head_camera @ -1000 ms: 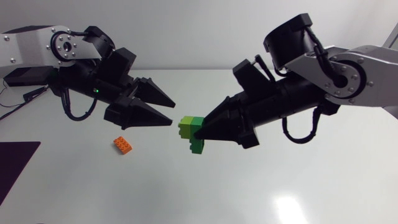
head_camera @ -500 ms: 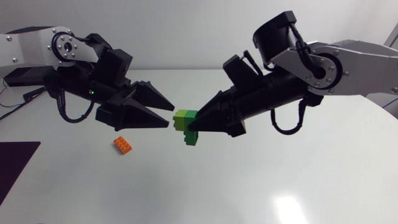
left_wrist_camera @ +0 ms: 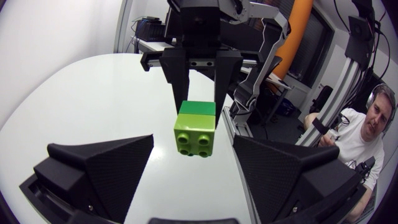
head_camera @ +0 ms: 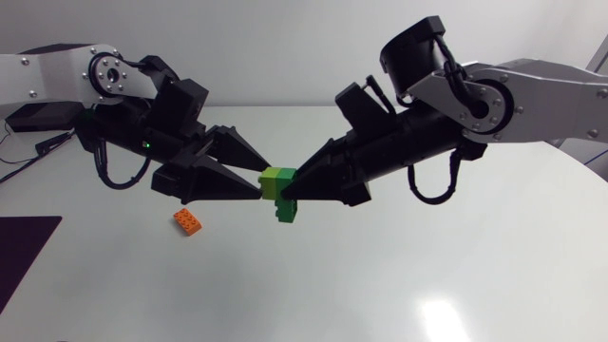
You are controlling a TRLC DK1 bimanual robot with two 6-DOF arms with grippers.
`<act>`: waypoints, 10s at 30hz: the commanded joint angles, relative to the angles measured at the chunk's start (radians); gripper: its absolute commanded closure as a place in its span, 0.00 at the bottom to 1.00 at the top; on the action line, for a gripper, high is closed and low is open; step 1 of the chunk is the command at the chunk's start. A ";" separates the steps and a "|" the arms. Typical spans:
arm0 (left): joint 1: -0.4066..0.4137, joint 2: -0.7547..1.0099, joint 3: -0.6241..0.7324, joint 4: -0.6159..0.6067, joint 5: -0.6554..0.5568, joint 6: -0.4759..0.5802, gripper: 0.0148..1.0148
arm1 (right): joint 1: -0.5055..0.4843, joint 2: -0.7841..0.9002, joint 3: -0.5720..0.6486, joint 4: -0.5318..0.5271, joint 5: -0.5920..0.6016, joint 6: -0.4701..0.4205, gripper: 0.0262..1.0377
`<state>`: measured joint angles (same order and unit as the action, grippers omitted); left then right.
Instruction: Separate the duplo bricks
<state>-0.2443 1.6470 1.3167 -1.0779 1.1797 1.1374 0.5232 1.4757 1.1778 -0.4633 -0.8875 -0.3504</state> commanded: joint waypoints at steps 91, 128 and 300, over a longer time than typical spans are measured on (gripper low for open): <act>-0.320 0.171 -0.257 0.368 -1.244 0.137 0.07 | -0.201 -0.236 -0.179 -0.121 -0.212 -0.113 0.75; -0.225 0.169 0.236 -0.077 -0.031 -0.084 0.10 | -0.187 -0.230 -0.228 0.187 -0.169 0.126 0.75; -0.105 -1.251 -0.573 0.573 -1.744 -0.515 0.03 | -0.290 -1.365 -0.425 -0.247 1.145 0.116 0.04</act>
<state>-0.3592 0.4286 0.7776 -0.5152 -0.5491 0.6552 0.2443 0.1604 0.7803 -0.7242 0.2443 -0.2668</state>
